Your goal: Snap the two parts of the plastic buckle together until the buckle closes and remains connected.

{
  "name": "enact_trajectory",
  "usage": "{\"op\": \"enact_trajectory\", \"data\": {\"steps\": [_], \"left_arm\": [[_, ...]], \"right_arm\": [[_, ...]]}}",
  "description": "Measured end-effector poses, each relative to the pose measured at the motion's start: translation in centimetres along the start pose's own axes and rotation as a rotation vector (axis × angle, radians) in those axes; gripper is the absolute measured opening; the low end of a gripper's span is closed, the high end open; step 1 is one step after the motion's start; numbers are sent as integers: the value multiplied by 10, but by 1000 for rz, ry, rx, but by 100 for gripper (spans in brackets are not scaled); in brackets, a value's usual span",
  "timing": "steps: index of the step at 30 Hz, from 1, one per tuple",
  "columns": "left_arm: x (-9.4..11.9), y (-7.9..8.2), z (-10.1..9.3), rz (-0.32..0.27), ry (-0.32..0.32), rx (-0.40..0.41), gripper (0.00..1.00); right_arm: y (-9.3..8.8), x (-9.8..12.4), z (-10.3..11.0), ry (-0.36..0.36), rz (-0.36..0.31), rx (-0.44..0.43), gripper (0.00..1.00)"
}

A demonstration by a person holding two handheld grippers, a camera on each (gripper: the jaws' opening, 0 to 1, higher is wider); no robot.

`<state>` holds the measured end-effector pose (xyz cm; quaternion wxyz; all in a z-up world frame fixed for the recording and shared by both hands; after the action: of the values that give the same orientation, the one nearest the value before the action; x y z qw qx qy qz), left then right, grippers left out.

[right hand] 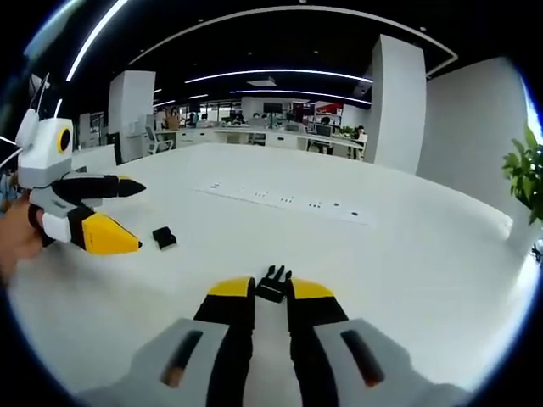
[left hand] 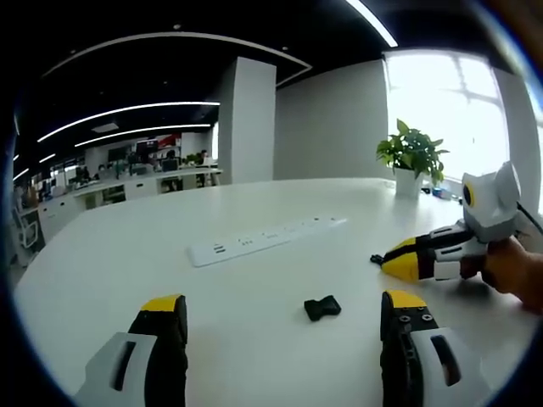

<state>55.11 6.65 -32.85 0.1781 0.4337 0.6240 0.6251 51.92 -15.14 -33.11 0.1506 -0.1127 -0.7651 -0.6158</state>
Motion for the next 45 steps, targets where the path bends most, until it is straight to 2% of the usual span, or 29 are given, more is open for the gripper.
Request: {"op": "enact_trajectory", "data": {"steps": [7, 14, 24, 31, 40, 45], "left_arm": [[0, 0, 1, -2, 0, 3, 96], [0, 0, 1, -2, 1, 3, 96], [0, 0, 0, 2, -1, -1, 96], [-2, -1, 0, 5, -4, -6, 97], [-3, -1, -1, 6, -13, -5, 96], [-3, -2, -3, 17, -18, -3, 91]], "right_arm": [[0, 4, -4, -13, -3, 28, 14], [-1, 7, 0, -4, -15, 10, 22], [0, 2, 0, -9, -15, 10, 18], [-2, 2, -4, -1, -3, -33, 14], [-2, 1, -3, 5, -7, -28, 13], [-3, -2, -3, 14, -10, -23, 12]]}}
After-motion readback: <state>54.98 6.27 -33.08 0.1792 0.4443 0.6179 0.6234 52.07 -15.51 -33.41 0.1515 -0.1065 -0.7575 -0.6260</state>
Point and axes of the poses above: the point that each gripper's makers call its tool centre point, and the gripper's own axes: x roughly backward along the fingers, z roughly to its left, y roughly out of its top, the point moved 8 cm from there along x, roughly backward along the fingers, and after that the axes turned 12 degrees about -y, right-handed, at the moved point
